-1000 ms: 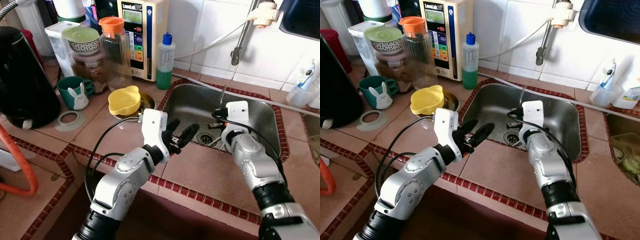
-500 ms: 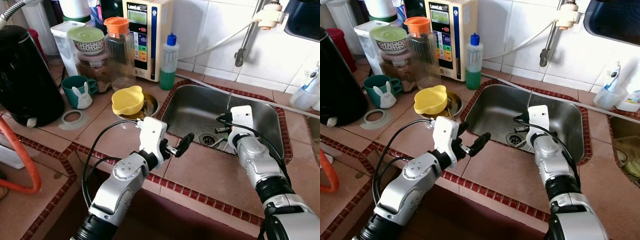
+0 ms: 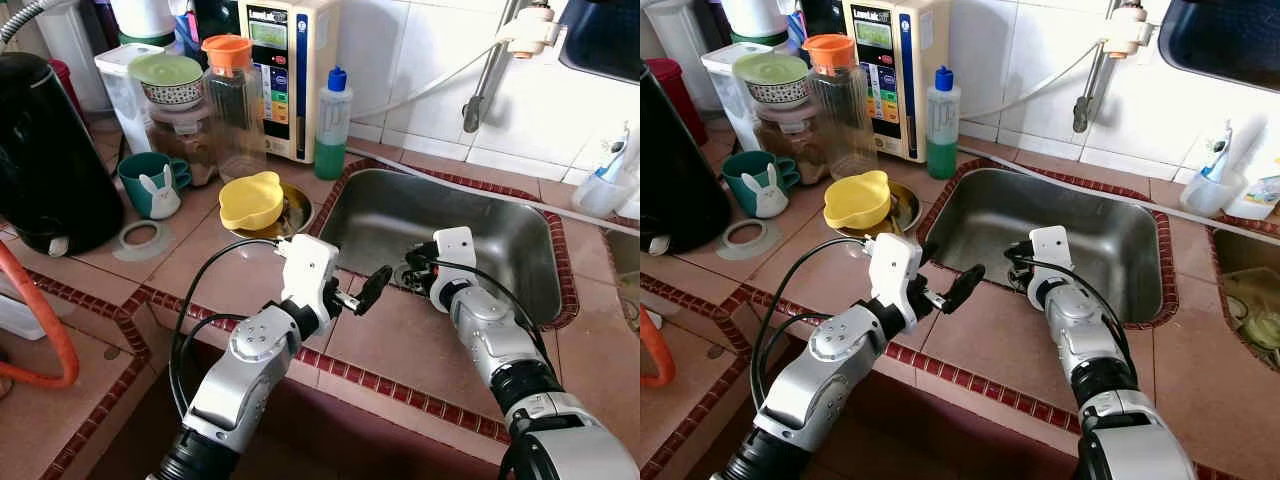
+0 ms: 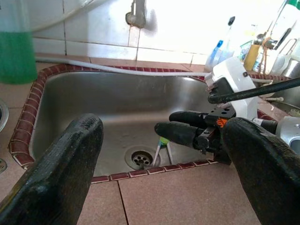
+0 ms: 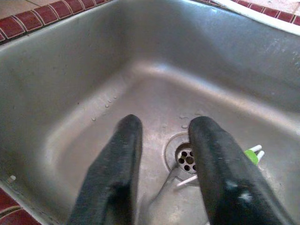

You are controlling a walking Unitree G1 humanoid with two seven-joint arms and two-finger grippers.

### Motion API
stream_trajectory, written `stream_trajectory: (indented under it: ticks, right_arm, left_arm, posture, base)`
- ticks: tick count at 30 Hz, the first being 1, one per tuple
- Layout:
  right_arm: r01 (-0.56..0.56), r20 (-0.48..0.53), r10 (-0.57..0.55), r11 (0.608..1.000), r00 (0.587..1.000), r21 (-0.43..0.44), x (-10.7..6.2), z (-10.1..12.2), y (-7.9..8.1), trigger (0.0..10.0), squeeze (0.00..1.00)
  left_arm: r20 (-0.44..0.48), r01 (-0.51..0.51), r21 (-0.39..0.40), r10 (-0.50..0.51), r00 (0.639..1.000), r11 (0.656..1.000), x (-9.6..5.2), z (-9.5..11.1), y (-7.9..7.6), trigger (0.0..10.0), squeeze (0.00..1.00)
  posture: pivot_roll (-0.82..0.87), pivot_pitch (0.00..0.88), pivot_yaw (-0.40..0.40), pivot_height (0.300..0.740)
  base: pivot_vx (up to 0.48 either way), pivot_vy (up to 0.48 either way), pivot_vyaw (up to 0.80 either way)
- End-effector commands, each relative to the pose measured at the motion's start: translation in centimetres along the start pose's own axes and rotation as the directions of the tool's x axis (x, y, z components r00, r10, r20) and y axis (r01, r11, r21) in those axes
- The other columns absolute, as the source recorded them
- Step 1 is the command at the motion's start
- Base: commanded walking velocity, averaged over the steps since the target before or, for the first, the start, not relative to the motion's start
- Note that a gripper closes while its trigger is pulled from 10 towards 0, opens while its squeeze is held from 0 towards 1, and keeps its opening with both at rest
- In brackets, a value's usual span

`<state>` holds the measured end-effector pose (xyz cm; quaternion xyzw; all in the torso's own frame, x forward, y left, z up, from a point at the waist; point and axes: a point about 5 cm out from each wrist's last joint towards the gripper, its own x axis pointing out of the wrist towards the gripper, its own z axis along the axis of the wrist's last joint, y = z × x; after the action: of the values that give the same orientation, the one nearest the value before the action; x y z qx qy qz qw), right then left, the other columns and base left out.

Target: Kitchen organization

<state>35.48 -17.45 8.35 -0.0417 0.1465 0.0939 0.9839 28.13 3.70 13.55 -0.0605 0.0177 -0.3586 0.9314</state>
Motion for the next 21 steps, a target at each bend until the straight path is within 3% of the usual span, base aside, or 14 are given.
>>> stream_trajectory:
  ticks: [1,6,15,16,17,18,21]
  right_arm:
    - [-0.004,-0.031,0.004,1.0,1.0,0.007,-0.1,-0.7,-0.2,10.0,1.0]
    - [-0.005,-0.023,0.005,1.0,1.0,0.009,-0.1,-0.5,-0.4,10.0,1.0]
    - [0.001,0.142,-0.01,0.998,0.99,0.06,-0.2,2.0,-0.2,10.0,1.0]
    - [-0.012,0.19,-0.004,0.997,0.982,0.081,-0.3,2.9,-0.1,10.0,1.0]
    - [-0.012,0.19,-0.004,0.997,0.982,0.081,-0.3,2.9,-0.1,10.0,1.0]
    - [-0.031,0.231,0.007,0.995,0.973,0.099,-0.5,3.6,0.1,10.0,1.0]
    - [-0.071,0.298,0.034,0.991,0.954,0.114,-1.1,4.7,0.7,10.0,1.0]
  left_arm:
    - [-0.006,-0.003,0.009,0.003,1.0,1.0,0.1,-0.2,0.0,10.0,1.0]
    - [-0.006,-0.002,0.013,0.002,1.0,1.0,0.1,-0.2,0.0,10.0,1.0]
    - [0.006,-0.016,0.043,0.016,1.0,0.999,0.2,0.0,0.1,10.0,1.0]
    - [0.017,-0.045,0.057,0.044,0.999,0.997,0.3,0.2,0.4,10.0,0.91]
    - [0.017,-0.045,0.057,0.044,0.999,0.997,0.3,0.2,0.4,10.0,0.91]
    - [0.022,-0.072,0.063,0.071,0.997,0.995,0.4,0.4,0.8,10.0,0.05]
    - [0.025,-0.099,0.078,0.097,0.995,0.992,0.4,0.4,1.4,10.0,0.09]
  posture:
    - [0.09,0.0,-0.014,0.74]
    - [0.09,0.0,-0.012,0.74]
    - [0.08,0.0,-0.014,0.74]
    - [0.08,0.0,-0.013,0.74]
    - [0.08,0.0,-0.013,0.74]
    - [0.08,0.0,-0.013,0.74]
    - [0.07,0.0,-0.012,0.74]
  base:
    - [0.0,0.0,0.0]
    - [0.0,0.0,0.0]
    - [0.0,0.0,0.0]
    - [0.0,0.0,0.0]
    - [0.0,0.0,0.0]
    - [0.0,0.0,0.0]
    - [0.0,0.0,0.0]
